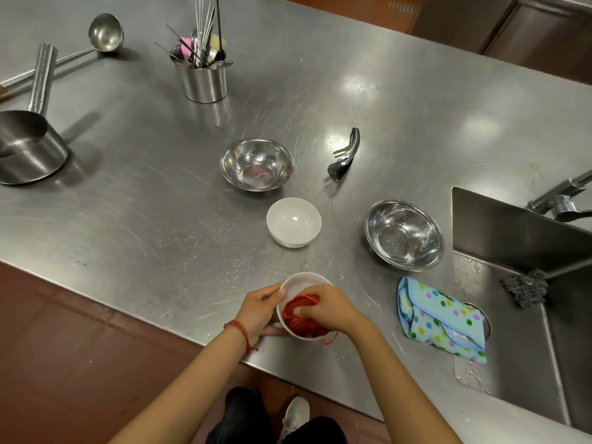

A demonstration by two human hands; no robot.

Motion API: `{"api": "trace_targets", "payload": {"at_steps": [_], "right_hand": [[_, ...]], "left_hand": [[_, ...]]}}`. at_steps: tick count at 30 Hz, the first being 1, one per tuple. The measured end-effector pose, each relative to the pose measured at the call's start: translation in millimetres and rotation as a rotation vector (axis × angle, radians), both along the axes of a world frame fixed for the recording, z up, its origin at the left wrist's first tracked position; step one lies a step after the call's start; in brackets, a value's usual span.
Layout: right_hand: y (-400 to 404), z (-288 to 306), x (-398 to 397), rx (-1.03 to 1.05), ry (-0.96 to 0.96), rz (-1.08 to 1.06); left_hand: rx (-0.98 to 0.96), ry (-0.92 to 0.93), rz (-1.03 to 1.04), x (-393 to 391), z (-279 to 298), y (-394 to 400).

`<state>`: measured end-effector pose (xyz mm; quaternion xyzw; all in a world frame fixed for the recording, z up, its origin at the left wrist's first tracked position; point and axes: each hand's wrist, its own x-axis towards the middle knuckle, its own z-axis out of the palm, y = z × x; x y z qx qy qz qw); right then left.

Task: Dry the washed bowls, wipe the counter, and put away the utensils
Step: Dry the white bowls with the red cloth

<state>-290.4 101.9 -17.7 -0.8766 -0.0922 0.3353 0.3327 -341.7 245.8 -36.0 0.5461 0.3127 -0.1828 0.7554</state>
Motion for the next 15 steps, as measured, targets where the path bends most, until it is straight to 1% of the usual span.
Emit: {"api": "trace_targets", "payload": {"at_steps": [2, 4, 6, 9, 12, 15], "right_hand": [[-5.9, 1.8, -0.4, 0.109, -0.016, -0.099], [-11.2, 5.3, 1.9, 0.243, -0.011, -0.212], [-13.9, 9.0, 5.8, 0.381, -0.001, -0.348], [-11.8, 13.0, 17.0, 0.547, 0.000, -0.531], [-1.7, 17.2, 31.8, 0.593, -0.016, -0.618], [13.2, 17.7, 49.2, 0.608, -0.031, -0.720]], "left_hand": [[0.057, 0.013, -0.026, 1.6, -0.3, 1.9], [0.176, 0.013, -0.036, 5.4, -0.3, 5.0], [0.261, -0.006, 0.003, 12.1, 1.7, 9.2], [0.315, -0.077, 0.098, 30.1, 6.1, 19.4], [0.342, -0.120, 0.162, 53.8, 8.3, 32.2], [0.349, -0.142, 0.178, 81.5, 3.1, 43.2]]}}
